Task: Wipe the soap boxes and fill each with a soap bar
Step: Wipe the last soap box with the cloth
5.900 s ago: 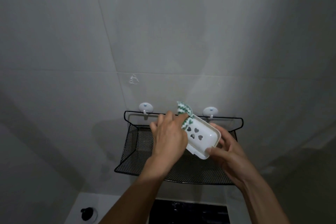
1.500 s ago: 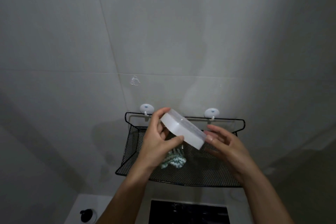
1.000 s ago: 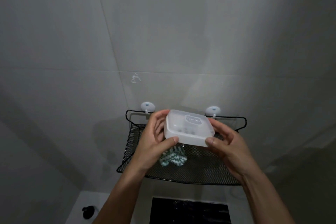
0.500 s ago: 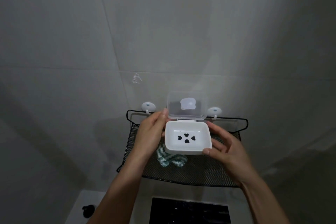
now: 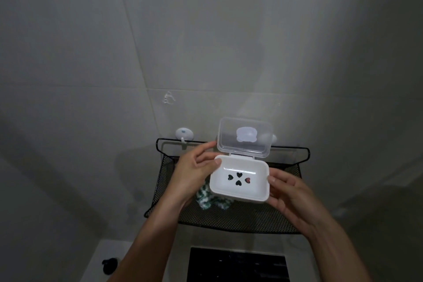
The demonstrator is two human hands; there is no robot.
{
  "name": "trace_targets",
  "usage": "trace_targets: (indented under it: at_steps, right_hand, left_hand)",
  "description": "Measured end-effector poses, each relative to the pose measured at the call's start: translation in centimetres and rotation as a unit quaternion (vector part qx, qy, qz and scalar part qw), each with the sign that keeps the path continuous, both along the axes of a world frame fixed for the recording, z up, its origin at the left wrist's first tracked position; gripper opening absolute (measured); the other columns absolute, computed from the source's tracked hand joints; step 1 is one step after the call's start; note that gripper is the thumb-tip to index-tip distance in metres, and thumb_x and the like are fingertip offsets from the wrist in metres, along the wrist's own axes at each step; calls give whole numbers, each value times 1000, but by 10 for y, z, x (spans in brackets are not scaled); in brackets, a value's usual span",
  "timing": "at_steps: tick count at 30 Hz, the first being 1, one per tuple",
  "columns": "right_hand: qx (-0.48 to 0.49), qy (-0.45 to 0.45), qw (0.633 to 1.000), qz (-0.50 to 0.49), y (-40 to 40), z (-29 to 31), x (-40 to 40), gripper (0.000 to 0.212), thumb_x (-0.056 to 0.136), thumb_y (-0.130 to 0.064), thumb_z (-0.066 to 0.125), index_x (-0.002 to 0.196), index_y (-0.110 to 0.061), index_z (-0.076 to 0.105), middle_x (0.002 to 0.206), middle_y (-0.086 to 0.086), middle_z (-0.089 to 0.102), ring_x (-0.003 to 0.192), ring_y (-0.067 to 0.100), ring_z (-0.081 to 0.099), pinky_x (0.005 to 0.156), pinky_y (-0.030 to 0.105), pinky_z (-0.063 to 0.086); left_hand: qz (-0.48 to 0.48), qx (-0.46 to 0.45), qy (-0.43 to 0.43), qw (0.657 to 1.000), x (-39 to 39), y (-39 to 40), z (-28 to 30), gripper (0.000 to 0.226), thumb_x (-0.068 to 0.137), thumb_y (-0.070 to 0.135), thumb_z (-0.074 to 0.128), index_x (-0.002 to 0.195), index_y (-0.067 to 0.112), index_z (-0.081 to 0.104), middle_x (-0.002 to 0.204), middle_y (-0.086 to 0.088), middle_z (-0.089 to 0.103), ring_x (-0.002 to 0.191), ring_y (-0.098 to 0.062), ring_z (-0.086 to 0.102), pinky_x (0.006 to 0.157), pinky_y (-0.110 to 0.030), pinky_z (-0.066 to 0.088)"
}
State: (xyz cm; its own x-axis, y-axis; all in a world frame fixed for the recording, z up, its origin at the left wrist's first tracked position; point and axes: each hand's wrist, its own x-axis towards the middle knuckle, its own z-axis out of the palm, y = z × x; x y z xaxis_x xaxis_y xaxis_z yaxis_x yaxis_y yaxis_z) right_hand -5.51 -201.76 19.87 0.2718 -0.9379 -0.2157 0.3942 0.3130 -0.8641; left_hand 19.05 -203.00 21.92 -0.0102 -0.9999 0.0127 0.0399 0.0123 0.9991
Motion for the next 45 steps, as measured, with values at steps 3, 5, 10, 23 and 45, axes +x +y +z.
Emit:
trace_targets:
  at_steps: [3,5,10,23,45]
  right_hand:
    - [10,6,1000,-12,1,-1,-6,40,80,-5,64,118,5,64,111,28,72,96,34,75,70,39,62]
    - [17,4,1000,-25,1,-1,-10,38,78,-4,64,114,6,64,110,29,71,95,36,74,68,41,62]
    - [28,6,999,-46,3,2,-19,35,74,-2,60,108,5,64,109,30,71,91,36,74,65,41,62]
    - [47,-14,996,-74,4,-1,-24,42,78,-9,60,120,0,63,115,25,71,98,38,73,69,42,63]
    - [-18,-35,996,-80,5,1,24,40,84,-9,64,123,-3,60,114,22,72,104,39,71,74,51,61]
  left_hand:
    - [-8,16,-3,1000,-4,2,5,29,97,11,57,126,14,64,105,1,76,102,-13,71,83,-23,57]
    - [-23,7,-30,999,-8,2,8,26,100,10,53,121,12,66,103,4,76,99,-9,71,78,-17,55]
    - [-59,4,-167,984,-9,-4,4,34,94,6,61,127,9,64,115,-3,72,106,-9,68,92,-20,52]
    - [-74,97,-555,823,3,-13,-50,25,80,16,74,103,22,70,113,-3,66,98,-18,63,80,-23,48]
    - [197,-206,-564,775,-51,22,25,31,94,36,62,120,20,63,113,2,64,82,-19,68,57,-32,52]
